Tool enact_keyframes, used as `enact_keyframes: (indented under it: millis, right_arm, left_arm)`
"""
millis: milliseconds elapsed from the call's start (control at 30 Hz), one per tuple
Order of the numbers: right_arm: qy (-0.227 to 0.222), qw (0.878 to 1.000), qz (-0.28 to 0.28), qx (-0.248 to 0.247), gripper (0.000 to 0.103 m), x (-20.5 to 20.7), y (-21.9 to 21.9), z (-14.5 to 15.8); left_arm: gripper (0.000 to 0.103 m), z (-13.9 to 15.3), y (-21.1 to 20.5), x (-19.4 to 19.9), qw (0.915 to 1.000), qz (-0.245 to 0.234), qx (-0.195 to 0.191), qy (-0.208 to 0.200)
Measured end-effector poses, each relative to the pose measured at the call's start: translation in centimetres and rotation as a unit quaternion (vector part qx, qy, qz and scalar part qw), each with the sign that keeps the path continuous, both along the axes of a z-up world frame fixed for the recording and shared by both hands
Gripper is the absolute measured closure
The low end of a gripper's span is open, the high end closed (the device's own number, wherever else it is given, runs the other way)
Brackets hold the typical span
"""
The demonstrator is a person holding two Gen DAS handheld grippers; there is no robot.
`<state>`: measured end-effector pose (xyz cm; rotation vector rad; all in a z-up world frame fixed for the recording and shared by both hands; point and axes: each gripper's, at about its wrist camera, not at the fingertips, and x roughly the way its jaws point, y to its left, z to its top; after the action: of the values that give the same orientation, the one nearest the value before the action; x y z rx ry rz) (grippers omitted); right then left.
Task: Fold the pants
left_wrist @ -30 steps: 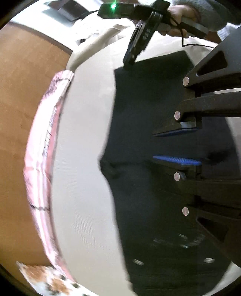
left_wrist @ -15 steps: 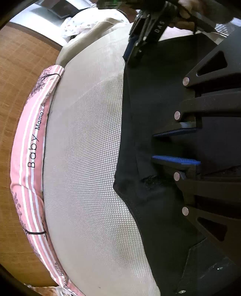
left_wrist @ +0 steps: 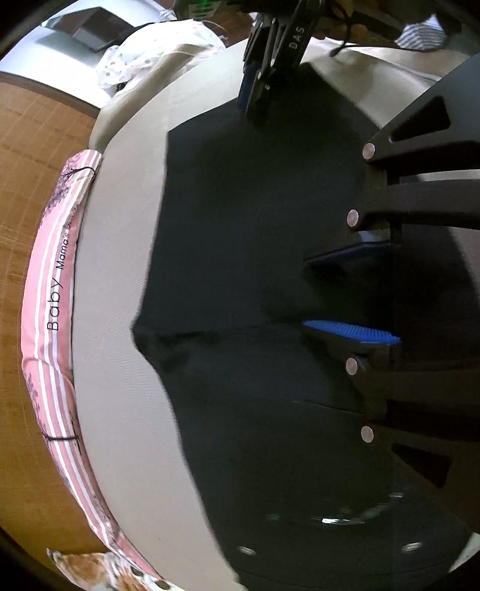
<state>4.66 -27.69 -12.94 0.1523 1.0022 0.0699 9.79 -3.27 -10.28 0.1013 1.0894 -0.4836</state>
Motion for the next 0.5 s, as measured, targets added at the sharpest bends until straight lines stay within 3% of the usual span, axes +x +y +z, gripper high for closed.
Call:
enact_keyframes:
  millis: [133, 267, 367, 500]
  right_arm:
    - [0.01, 1.0, 0.006, 0.007, 0.063, -2.3, 1.0, 0.1]
    - [0.012, 1.0, 0.019, 0.006, 0.059, -3.1, 2.6, 0.1]
    - [0.014, 0.999, 0.043, 0.018, 0.059, -3.0, 4.5, 0.2]
    - [0.015, 0.997, 0.076, 0.025, 0.059, -2.3, 7.3, 0.0]
  left_arm:
    - [0.07, 0.4, 1.9, -2.1, 0.9998, 0.019, -0.002, 0.003]
    - [0.069, 1.8, 5.2, -3.4, 0.9967, 0.07, -0.04, 0.009]
    - [0.068, 3.1, 8.5, -4.2, 0.9909, 0.119, -0.063, 0.001]
    - [0.066, 5.1, 14.2, -5.5, 0.9743, 0.2, -0.101, -0.019]
